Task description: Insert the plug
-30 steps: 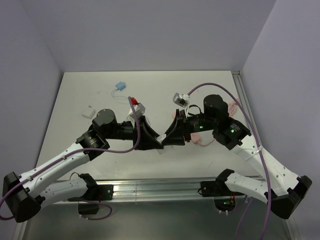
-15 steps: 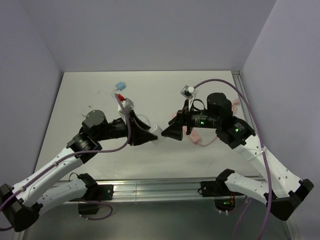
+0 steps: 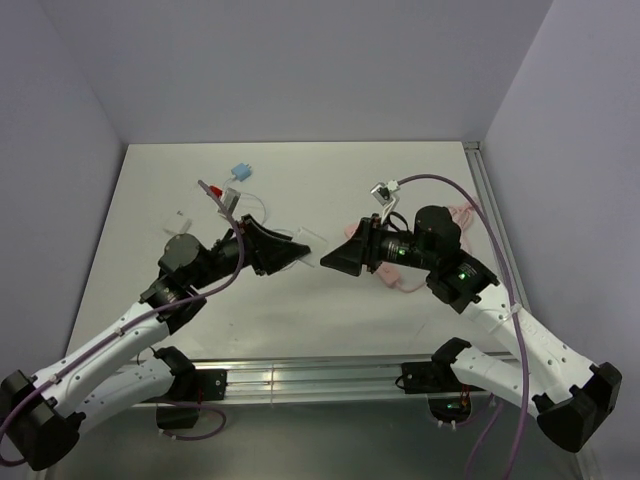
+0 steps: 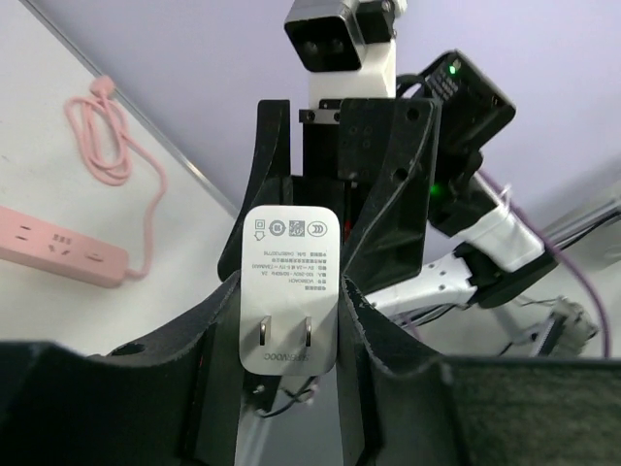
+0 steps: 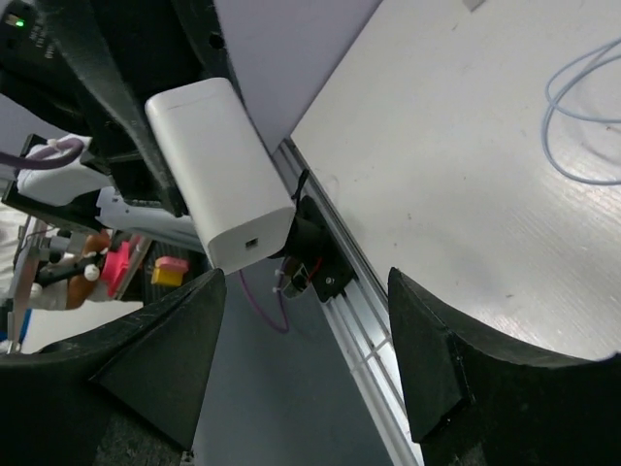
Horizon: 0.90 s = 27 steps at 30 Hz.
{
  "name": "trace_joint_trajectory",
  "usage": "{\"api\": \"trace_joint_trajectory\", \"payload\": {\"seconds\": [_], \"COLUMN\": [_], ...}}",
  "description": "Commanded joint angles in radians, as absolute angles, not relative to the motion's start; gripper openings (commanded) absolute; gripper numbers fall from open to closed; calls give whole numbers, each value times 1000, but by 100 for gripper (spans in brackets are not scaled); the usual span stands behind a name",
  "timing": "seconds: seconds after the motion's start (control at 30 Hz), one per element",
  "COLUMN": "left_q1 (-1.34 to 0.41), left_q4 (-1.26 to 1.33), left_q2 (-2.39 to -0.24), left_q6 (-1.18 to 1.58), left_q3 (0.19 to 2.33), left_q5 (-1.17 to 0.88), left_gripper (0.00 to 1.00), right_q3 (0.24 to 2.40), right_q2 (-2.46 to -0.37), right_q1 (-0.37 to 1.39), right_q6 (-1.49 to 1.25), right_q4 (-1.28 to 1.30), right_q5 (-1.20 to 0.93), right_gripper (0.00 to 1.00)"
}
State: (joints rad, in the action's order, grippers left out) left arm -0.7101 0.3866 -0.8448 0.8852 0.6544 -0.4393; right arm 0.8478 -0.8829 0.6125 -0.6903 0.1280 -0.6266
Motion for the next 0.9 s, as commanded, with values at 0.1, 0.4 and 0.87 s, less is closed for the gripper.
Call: {"api": "trace_joint_trajectory", "payload": {"seconds": [0.1,0.4,0.87], "left_q1": [-678,-572,-574], "left_q4": [566,566,790], "left_q2": [-900,-999,-1078], "left_q6": [1150,1601,2178], "left_q3": [661,674,630], "left_q5": [-478,-627,-515], "left_gripper": [0,0,0], "right_q3": [873,904,966], "right_q2": [-819,-742,-946], "right_q1": [615,624,741], "right_q6": [-577,-215,-147], "right_q4": [56,144,-158], "right_q5": [-609,-589,-322], "right_gripper": [79,99,96]}}
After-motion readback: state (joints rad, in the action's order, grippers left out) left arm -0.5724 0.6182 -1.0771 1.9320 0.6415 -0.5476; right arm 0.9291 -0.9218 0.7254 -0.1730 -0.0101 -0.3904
